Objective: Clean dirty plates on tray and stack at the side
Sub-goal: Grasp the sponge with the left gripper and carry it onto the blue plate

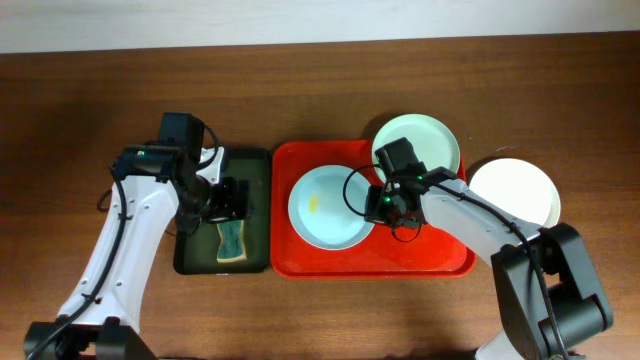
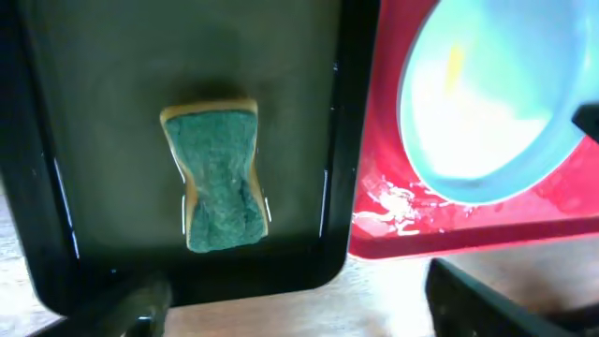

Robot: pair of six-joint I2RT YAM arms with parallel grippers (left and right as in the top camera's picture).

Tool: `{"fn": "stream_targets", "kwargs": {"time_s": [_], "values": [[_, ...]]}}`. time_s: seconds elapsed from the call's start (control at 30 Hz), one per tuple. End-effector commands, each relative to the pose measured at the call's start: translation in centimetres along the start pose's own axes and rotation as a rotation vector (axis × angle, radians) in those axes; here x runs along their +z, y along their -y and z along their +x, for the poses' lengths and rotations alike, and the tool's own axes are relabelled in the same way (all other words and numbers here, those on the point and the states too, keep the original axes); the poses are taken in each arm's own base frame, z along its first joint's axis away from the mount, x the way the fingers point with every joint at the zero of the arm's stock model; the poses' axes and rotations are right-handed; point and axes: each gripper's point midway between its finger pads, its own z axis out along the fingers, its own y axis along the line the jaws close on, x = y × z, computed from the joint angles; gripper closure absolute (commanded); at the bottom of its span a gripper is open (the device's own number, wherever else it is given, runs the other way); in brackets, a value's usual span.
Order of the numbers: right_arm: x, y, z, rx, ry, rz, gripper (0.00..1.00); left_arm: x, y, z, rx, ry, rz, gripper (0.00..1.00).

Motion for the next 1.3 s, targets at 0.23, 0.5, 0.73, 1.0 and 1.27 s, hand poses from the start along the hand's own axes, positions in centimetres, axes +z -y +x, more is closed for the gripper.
{"fn": "stream_targets", "kwargs": {"time_s": [0.23,0.5,0.73,1.0,1.27], "values": [[0.5,0.3,0.6,0.000,-0.020,0.013,0.96,4.4,-3.5,2.7,-0.099,-0.051,-0.198,0.59],[0.5,0.3,0.6,0.000,-0.020,0.013,0.96,7.9,-3.7,2.5,-0.087,-0.100,-0.210,0.66],[0.5,0.3,0.6,0.000,-0.020,0.013,0.96,8.1,-4.0,0.4,-0.083,-0.044,-0.240,0.66],[0.5,0.3,0.6,0.001,-0.020,0.013,0.96,9.6,-4.6,0.4,-0.084,-0.071,-0.265,0.69],[0.5,0.3,0.6,0.000,-0.020,0.013,0.96,10.4,-5.1,1.7,-0.087,-0.102,-0.272,0.71]]}}
